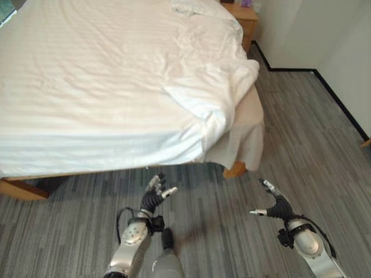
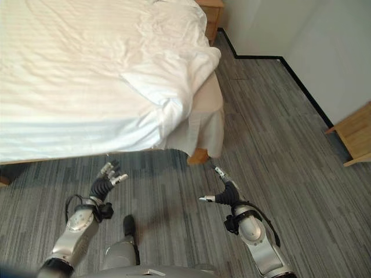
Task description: Making the bed.
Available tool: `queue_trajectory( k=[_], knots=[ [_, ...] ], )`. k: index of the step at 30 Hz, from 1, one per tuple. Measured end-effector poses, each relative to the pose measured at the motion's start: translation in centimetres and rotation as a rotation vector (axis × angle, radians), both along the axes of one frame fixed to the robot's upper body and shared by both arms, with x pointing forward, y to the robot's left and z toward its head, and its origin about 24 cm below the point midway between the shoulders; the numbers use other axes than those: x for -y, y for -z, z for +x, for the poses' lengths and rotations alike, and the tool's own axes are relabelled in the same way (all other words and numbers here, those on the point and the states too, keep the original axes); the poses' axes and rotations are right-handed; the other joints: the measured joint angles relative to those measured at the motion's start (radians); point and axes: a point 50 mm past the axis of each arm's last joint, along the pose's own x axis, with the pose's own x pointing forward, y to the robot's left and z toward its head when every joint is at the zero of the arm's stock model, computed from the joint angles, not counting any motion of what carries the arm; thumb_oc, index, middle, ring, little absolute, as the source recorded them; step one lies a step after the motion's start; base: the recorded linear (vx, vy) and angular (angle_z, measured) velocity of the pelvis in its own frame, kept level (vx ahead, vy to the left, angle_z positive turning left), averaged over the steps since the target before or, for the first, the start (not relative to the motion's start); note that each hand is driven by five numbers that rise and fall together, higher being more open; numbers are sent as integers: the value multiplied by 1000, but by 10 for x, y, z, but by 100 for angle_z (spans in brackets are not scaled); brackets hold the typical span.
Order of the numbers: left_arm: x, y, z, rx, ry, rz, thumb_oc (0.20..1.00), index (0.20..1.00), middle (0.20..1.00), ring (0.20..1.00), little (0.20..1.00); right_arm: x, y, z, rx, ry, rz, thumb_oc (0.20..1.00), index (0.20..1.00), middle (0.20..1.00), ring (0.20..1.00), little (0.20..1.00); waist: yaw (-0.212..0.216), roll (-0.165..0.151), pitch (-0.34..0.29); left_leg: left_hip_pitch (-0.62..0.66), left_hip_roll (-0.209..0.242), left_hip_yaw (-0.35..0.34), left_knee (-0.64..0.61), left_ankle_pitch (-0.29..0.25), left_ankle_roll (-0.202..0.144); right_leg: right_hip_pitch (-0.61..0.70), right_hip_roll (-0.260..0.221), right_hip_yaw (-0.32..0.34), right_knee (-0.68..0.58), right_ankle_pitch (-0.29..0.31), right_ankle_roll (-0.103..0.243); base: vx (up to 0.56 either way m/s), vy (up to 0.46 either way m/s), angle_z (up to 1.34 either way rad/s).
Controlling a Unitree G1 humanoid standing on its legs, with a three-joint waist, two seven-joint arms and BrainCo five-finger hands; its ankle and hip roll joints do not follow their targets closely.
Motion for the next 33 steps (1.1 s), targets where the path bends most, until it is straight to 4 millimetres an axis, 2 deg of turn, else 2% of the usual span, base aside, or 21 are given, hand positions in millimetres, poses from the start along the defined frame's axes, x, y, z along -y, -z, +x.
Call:
queue_trajectory(
  k=[2, 3, 4, 5, 7, 10, 13, 15, 16, 17, 18, 19, 20, 22, 24, 26, 27, 28, 30, 31, 33],
  knots=[
    [3, -1, 0, 4, 18, 4, 1000, 1000, 1000, 1000, 1000, -2, -6, 4, 27, -10, 1, 1000, 1000, 1000, 1000, 1000, -13, 33, 13, 66, -7, 16, 0, -49, 28, -130, -23, 90, 269, 153, 44, 181, 242, -5],
    [5, -2, -1, 7, 29, 8, 1000, 1000, 1000, 1000, 1000, -2, -8, 5, 35, -13, 2, 1000, 1000, 1000, 1000, 1000, -14, 37, 15, 85, -6, 24, -5, -65, 30, -194, -25, 113, 361, 157, 60, 212, 187, -18],
    [5, -1, -2, 4, 35, 14, 1000, 1000, 1000, 1000, 1000, -4, -9, 6, 41, -15, 6, 1000, 1000, 1000, 1000, 1000, -17, 48, 19, 101, -3, 24, -6, -81, 38, -257, -2, 123, 421, 79, 50, 274, 191, -11],
    [4, 0, -3, -2, 33, 17, 1000, 1000, 1000, 1000, 1000, -2, -10, 7, 45, -15, 0, 1000, 1000, 1000, 1000, 1000, -21, 47, 18, 115, -3, 24, -6, -101, 51, -327, 22, 78, 404, -10, 49, 272, 118, 2],
    [5, 2, -4, -18, 36, 15, 1000, 1000, 1000, 1000, 1000, -1, -12, 7, 52, -8, -3, 1000, 1000, 1000, 1000, 1000, -28, 44, 16, 133, -14, 25, -5, -112, 52, -355, 30, 1, 266, -32, 39, 275, 58, 16],
    [5, 11, -14, -55, 28, 3, 1000, 1000, 1000, 1000, 1000, 0, -11, 6, 48, -7, -7, 1000, 1000, 1000, 1000, 1000, -38, 25, 4, 164, -36, 22, -5, -143, 42, -335, 11, -94, 23, -1, 21, 271, -15, 21],
    [-5, 28, -33, -137, -19, -3, 1000, 1000, 1000, 1000, 1000, 3, -8, 2, 38, 0, -42, 1000, 1000, 1000, 1000, 1000, -41, 21, -14, 187, -33, -1, 0, -177, 14, -296, 4, -185, -333, 96, 7, 355, -18, 5],
    [-10, 35, -39, -178, -41, 5, 1000, 1000, 1000, 1000, 1000, 8, -6, -1, 26, 19, -53, 1000, 1000, 1000, 1000, 1000, -65, 28, -11, 208, -10, -24, -6, -194, -9, -315, 11, -151, -333, 118, 4, 250, -16, 33],
    [-14, 35, -43, -190, -18, 48, 1000, 1000, 1000, 1000, 1000, 14, -3, -7, 8, 49, -59, 1000, 1000, 1000, 1000, 1000, -66, 7, -25, 240, 9, -33, -5, -208, -57, -294, 39, -112, -327, 107, 13, 326, -31, 47],
    [-18, 34, -44, -187, -14, 64, 1000, 1000, 1000, 1000, 1000, 16, 0, -10, 1, 59, -65, 1000, 1000, 1000, 1000, 1000, -67, -16, -42, 251, 11, -43, -6, -225, -84, -283, 50, -70, -326, 105, -13, 441, -62, 48],
    [-12, 37, -41, -195, -17, 44, 1000, 1000, 1000, 1000, 1000, 23, 1, -8, -4, 82, -86, 1000, 1000, 1000, 1000, 1000, -73, 16, -36, 271, 46, -59, -6, -231, -100, -260, 90, -41, -313, 148, -27, 421, -116, 50],
    [4, 36, -37, -177, 10, 2, 1000, 1000, 1000, 1000, 1000, 35, -4, -5, 13, 122, -133, 1000, 1000, 1000, 1000, 1000, -91, 76, -47, 271, 100, -61, -5, -225, -91, -243, 147, -48, -310, 125, -55, 310, -95, 45],
    [11, 33, -34, -153, 21, -21, 1000, 1000, 1000, 1000, 1000, 41, -11, 0, 41, 134, -152, 1000, 1000, 1000, 1000, 1000, -91, 101, -43, 276, 115, -55, 0, -204, -84, -230, 162, -64, -311, 126, -64, 275, -124, 37],
    [20, 29, -29, -127, 25, -52, 1000, 1000, 1000, 1000, 1000, 50, -17, 3, 65, 161, -171, 1000, 1000, 1000, 1000, 1000, -99, 112, -40, 283, 122, -34, 0, -159, -100, -208, 172, -81, -314, 135, -100, 170, -147, 25],
    [17, 14, -18, -52, 0, -35, 1000, 1000, 1000, 1000, 1000, 61, -8, 3, 32, 202, -200, 1000, 1000, 1000, 1000, 1000, -101, 124, -42, 301, 128, -32, 32, -118, -128, -149, 175, -114, -323, 91, -87, 134, -189, 30],
    [0, -2, -11, 30, -89, -21, 1000, 1000, 1000, 1000, 1000, 64, 4, -3, -20, 217, -207, 1000, 1000, 1000, 1000, 1000, -82, 130, -41, 280, 134, -47, 103, -119, -142, -131, 173, -125, -323, 73, -88, 91, -248, 20],
    [-33, -26, -1, 124, -241, 30, 1000, 1000, 1000, 1000, 1000, 69, 26, -15, -115, 252, -206, 1000, 1000, 1000, 1000, 1000, -73, 98, -27, 152, 138, -138, 328, -110, -196, -122, 159, -132, -322, 52, -102, 44, -225, 22],
    [-54, -40, 2, 192, -352, 51, 1000, 1000, 1000, 1000, 1000, 75, 36, -27, -177, 282, -217, 1000, 1000, 1000, 1000, 1000, -57, 88, -22, 107, 136, -190, 410, -74, -246, -126, 160, -131, -311, 42, -120, 64, -231, 13],
    [-81, -59, 7, 259, -482, 92, 1000, 1000, 1000, 1000, 1000, 88, 50, -38, -248, 328, -235, 1000, 1000, 1000, 1000, 1000, -52, 85, -5, 52, 136, -267, 511, 0, -250, -126, 160, -130, -247, -1, -142, 111, -147, 0],
    [-101, -74, 6, 317, -571, 128, 1000, 1000, 1000, 1000, 1000, 97, 64, -52, -331, 366, -252, 1000, 1000, 1000, 1000, 1000, -51, 72, -1, 48, 128, -288, 543, 82, -247, -111, 161, -124, -250, -18, -159, 174, -86, 2],
    [-108, -89, 8, 384, -621, 140, 1000, 1000, 1000, 1000, 1000, 109, 78, -65, -421, 421, -269, 1000, 1000, 1000, 1000, 1000, -50, 57, 6, 17, 118, -265, 528, 13, -246, -96, 157, -114, -278, -20, -168, 191, 18, -16]
  ],
)
